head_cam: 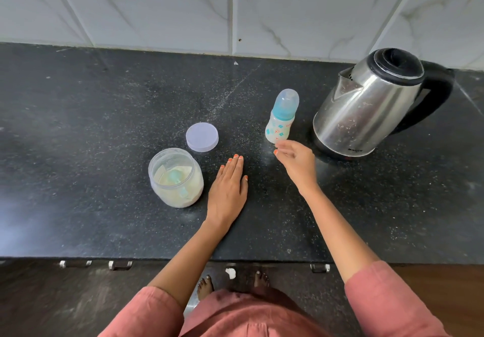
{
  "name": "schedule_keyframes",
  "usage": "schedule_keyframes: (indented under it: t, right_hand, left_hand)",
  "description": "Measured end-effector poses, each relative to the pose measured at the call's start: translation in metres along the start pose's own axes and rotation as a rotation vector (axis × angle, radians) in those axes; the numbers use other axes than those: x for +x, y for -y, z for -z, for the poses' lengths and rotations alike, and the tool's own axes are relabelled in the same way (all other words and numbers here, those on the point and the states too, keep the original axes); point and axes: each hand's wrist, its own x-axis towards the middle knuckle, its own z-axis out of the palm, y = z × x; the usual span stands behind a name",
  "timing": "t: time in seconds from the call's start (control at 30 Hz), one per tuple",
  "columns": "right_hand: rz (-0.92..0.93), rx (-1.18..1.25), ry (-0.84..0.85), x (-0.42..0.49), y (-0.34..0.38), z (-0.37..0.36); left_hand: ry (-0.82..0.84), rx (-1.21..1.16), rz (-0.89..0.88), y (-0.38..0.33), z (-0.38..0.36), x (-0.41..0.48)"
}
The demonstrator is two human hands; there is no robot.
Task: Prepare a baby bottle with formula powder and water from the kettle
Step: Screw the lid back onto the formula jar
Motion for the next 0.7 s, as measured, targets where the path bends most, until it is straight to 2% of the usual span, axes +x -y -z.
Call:
schedule_keyframes:
  t: [0.23,0.37,0.6,0.7]
  right_hand:
    - [0.088,0.052,0.122,-0.020,0.029,-0.025]
    - [0.125,0.076,0.187,-0.023,0.049,-0.044]
    - [0.196,-0.183,0.265,-0.007,0.065,-0.086]
    - [0.231,-0.266,0.300,0.008,0.064,-0.105]
  left_hand:
    - [-0.254,-0.114,-0.137,-0.016,0.047,-0.004]
    - [-0.341,-0.180,-0.219,-0.009,0.080,-0.005]
    - [-0.384,-0.293,-0.072,0.036,0.114,-0.019]
    - [-0.331,-0.390,-0.004,0.055,0.118,-0.023]
